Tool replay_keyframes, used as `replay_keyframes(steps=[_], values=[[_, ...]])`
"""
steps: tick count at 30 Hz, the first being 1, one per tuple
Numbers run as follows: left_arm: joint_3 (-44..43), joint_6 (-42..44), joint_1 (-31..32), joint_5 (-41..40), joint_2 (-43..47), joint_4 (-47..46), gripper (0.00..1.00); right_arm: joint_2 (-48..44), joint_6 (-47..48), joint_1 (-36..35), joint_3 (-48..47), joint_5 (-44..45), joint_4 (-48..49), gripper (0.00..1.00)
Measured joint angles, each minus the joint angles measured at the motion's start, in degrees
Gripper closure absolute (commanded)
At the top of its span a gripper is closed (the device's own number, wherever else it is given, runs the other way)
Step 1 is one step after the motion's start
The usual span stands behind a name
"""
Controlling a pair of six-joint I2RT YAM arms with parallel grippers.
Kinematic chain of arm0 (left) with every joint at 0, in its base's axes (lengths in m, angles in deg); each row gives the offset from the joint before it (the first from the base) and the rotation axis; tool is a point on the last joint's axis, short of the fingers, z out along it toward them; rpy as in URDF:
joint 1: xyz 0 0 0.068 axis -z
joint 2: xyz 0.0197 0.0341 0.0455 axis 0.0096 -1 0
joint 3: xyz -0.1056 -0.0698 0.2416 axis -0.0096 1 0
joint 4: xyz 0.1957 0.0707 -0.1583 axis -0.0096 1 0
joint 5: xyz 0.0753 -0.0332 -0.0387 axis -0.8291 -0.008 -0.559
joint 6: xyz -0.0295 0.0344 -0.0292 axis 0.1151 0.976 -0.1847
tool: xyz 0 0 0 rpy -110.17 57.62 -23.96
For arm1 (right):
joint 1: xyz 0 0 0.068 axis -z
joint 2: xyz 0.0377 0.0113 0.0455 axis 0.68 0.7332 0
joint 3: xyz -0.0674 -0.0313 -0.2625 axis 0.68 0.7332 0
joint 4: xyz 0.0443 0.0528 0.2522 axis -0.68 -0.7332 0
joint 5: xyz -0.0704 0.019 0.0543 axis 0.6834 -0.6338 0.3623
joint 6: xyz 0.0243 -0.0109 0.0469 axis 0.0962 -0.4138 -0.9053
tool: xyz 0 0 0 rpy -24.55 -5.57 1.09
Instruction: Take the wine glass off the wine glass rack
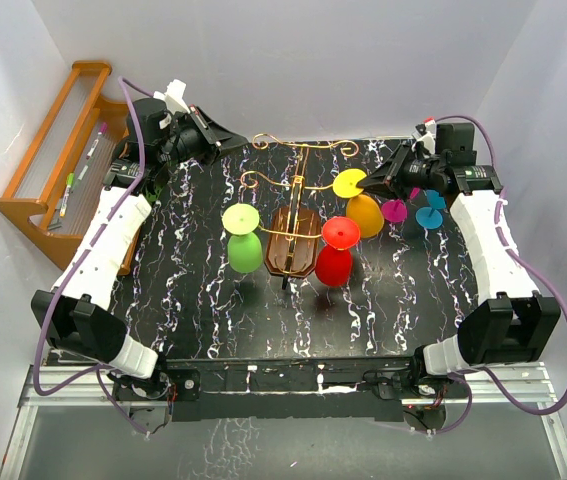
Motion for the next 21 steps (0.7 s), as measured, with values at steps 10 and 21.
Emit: replay_keyframes(steps=[10, 21], values=[[0.39, -0.46, 0.0, 0.2, 0.0, -0.85, 0.98, -1.73, -6.12, -0.02, 2.58, -1.53, 7.8, 0.92], [0.48, -1.11, 0.0, 1.09, -0.02, -1.66, 0.92, -0.72, -5.62, -0.17, 3.15, -8.81, 10.36, 0.92]])
